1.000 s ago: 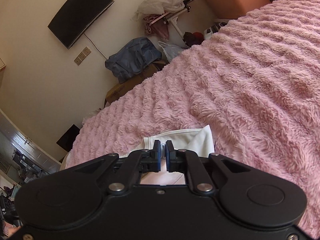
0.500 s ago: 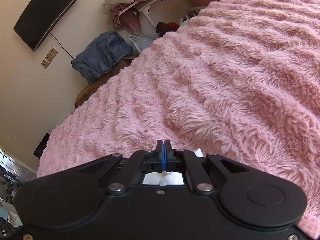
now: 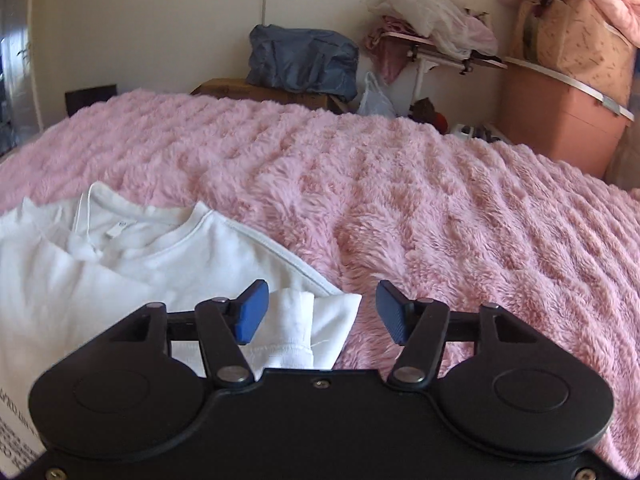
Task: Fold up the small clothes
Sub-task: 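Lay the hem down near the collar and open both tools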
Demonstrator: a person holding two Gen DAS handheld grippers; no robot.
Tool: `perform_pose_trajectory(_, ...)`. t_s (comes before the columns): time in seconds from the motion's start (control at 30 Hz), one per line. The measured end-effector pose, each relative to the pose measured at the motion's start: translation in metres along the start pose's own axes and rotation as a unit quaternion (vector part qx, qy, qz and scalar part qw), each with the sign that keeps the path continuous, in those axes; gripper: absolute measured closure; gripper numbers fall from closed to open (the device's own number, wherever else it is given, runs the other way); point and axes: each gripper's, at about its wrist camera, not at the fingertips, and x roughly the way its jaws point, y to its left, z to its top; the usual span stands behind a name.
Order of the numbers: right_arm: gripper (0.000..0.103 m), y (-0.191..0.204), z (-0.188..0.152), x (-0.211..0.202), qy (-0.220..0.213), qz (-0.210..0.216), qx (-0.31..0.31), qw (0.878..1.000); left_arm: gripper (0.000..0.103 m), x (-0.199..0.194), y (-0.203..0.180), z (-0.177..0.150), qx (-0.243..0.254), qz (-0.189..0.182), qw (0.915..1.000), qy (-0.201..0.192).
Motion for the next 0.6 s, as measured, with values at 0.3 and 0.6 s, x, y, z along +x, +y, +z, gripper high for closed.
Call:
perform_pose_trajectory(0.3,0.059,0.012,-0.003,0.009,0.034,-0.033,-0.039,0.998,0.058,0.013,-0.002,-0.007,0.013,-0.023,0.9994,-0.024)
perform_pose_trajectory(0.6,0.062,0.02,0.0,0.047,0.059,0.009,-0.008,0.998,0.058,0.048,-0.018,-0.001,0.051,-0.022,0.9985,0.002)
